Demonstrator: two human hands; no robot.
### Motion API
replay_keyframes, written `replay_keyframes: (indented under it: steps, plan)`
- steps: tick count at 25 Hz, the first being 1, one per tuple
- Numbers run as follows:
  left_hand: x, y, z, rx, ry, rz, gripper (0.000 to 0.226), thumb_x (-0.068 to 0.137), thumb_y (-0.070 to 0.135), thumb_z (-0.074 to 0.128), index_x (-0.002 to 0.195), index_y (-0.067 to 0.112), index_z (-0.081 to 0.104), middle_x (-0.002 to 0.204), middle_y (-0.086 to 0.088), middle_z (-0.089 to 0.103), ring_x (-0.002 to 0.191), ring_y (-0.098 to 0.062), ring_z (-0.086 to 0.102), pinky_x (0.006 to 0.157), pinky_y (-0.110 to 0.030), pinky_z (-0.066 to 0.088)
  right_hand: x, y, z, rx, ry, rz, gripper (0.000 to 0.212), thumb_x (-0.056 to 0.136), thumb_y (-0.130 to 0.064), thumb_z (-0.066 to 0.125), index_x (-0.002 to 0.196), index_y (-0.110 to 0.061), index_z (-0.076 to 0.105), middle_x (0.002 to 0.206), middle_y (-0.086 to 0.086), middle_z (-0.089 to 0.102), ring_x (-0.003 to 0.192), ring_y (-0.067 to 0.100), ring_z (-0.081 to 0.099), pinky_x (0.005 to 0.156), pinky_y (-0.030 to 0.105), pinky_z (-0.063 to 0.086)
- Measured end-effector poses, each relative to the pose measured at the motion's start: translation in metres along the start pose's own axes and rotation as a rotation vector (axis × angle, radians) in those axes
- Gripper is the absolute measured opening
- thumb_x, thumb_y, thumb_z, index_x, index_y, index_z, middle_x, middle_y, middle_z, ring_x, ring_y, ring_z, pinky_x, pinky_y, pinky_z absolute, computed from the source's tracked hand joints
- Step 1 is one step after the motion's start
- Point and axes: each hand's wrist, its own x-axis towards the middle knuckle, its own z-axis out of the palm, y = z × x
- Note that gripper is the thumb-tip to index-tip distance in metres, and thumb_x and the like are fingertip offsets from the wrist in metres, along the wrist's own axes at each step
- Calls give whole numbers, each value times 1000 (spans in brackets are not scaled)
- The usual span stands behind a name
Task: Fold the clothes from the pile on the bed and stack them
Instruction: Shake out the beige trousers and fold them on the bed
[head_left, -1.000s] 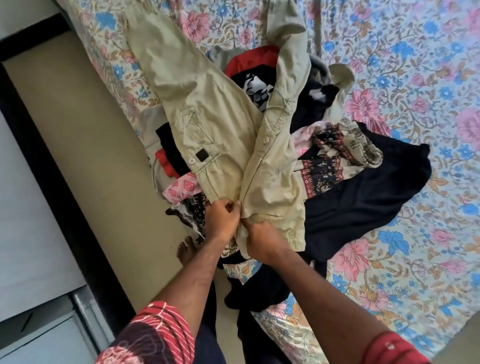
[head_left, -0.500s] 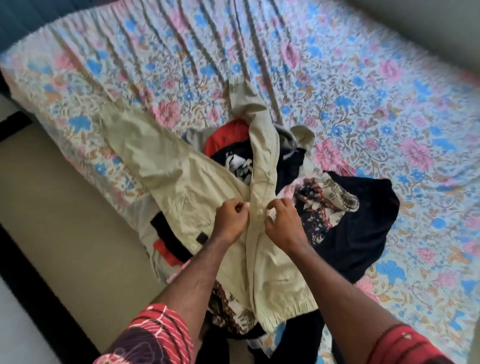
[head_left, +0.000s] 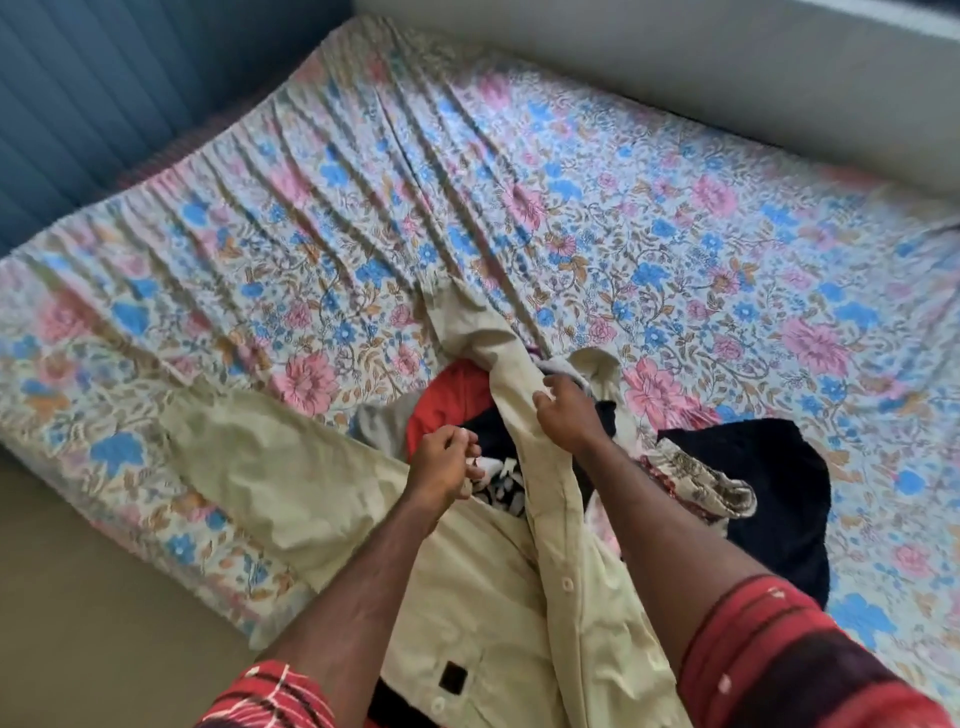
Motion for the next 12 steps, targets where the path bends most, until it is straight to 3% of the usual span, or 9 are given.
replay_keyframes:
  steps: [3,5,7,10,12]
  plan:
    - [30,18,-15,19,-79,-16,26,109,26,41,102,15,64,97,-9,70,76,-21,66,51,-26,45,60,15,21,168,34,213,85,65,-69,60,138,-26,63,132,3,69,116,28,66,104,43,53]
    - [53,26,-32,1,-114,-37,29,110,29,40,106,14,64,99,-7,70,79,-20,67,53,-26,45,86,21,30,303,61,311,79,56,-67,64,127,-32,72,124,4,73,107,27,71,99,44,57]
    - [71,31,-44,-41,-140,-59,31,110,32,40,108,13,64,101,-7,70,82,-20,67,54,-27,46,75,-13,25,360,164,350,56,66,-54,77,117,-31,78,116,4,76,95,22,73,91,42,61]
    - [92,25,-60,-117,-137,-103,36,108,43,42,113,16,65,106,-6,72,87,-20,69,58,-28,51,37,-61,46,106,229,37,24,91,-31,74,113,-23,78,92,3,79,74,12,72,76,34,62]
    - [107,17,-74,-227,-80,-109,45,98,62,53,114,23,69,107,-7,75,84,-19,71,59,-30,55,-6,-88,86,-38,20,-226,25,92,-38,64,111,-27,77,85,3,78,74,14,72,72,29,57]
